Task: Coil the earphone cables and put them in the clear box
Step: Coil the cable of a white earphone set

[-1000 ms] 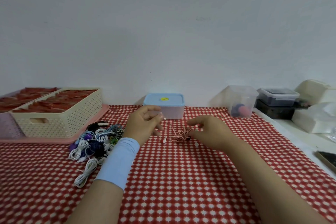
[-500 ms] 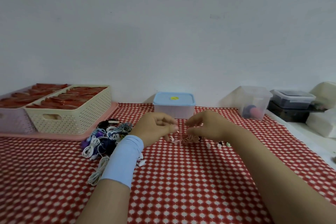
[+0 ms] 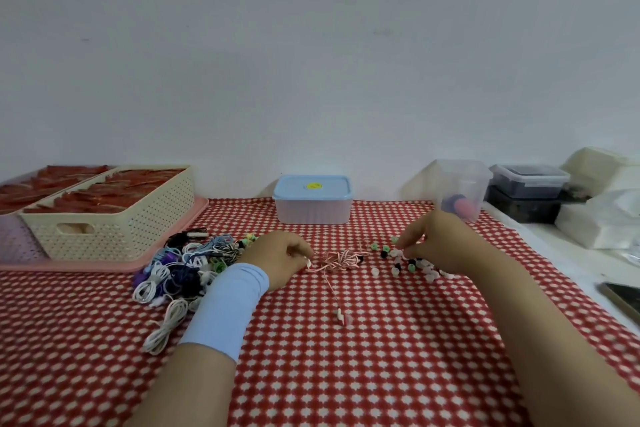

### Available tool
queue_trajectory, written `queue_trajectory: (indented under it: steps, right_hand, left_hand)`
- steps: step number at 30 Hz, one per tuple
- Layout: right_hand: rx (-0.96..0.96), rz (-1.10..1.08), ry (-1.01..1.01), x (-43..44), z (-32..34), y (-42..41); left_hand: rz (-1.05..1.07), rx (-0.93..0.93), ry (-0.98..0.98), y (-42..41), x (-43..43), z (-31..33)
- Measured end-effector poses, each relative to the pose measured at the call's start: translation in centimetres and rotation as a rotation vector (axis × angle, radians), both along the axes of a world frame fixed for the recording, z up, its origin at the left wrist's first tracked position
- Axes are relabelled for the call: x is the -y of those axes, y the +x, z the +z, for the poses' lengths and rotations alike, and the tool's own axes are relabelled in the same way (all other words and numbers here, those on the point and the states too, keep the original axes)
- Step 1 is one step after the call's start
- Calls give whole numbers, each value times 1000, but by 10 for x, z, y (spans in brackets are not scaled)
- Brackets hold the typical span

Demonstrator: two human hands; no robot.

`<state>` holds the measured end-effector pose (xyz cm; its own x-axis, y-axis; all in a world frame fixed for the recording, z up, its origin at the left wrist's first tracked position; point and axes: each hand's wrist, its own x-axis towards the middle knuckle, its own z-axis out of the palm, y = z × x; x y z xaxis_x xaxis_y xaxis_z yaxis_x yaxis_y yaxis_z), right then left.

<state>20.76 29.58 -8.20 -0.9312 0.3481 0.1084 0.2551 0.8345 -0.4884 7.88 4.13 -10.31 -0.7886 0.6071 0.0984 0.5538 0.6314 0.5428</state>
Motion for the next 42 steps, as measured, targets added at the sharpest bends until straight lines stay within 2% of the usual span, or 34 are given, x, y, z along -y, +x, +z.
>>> queue_trajectory:
  steps: [7, 13, 15, 18, 21, 24, 27, 30, 34, 42]
  right_hand:
    - [115, 24, 111, 9, -2, -7]
    - [149, 25, 171, 13, -4, -11]
    - [73, 4, 144, 15, -3, -10]
    - [-165, -10, 46, 21, -7, -9]
    - [-326, 34, -213, 35, -9, -10]
    - [-413, 119, -578, 53, -6, -10]
    - [-398, 161, -796, 61, -4, -9]
    - [-353, 171, -866, 62, -5, -9]
    - [-329, 208, -891, 61, -6, -8]
    - [-314, 226, -907, 61, -5, -7]
  left_hand:
    - [-72, 54, -99, -1, 2, -1]
    - [-46, 34, 15, 2, 1, -2]
    - [-37, -10, 90, 3, -2, 0]
    - [1, -20, 233, 8, -6, 2]
    - [-7, 125, 426, 14, -12, 2]
    - [-31, 310, 618, 23, -21, 2]
    - [-20, 523, 748, 29, -29, 0]
    - [-81, 748, 875, 32, -33, 0]
    - [-155, 656, 819, 35, -31, 0]
    - [-130, 629, 808, 36, -31, 0]
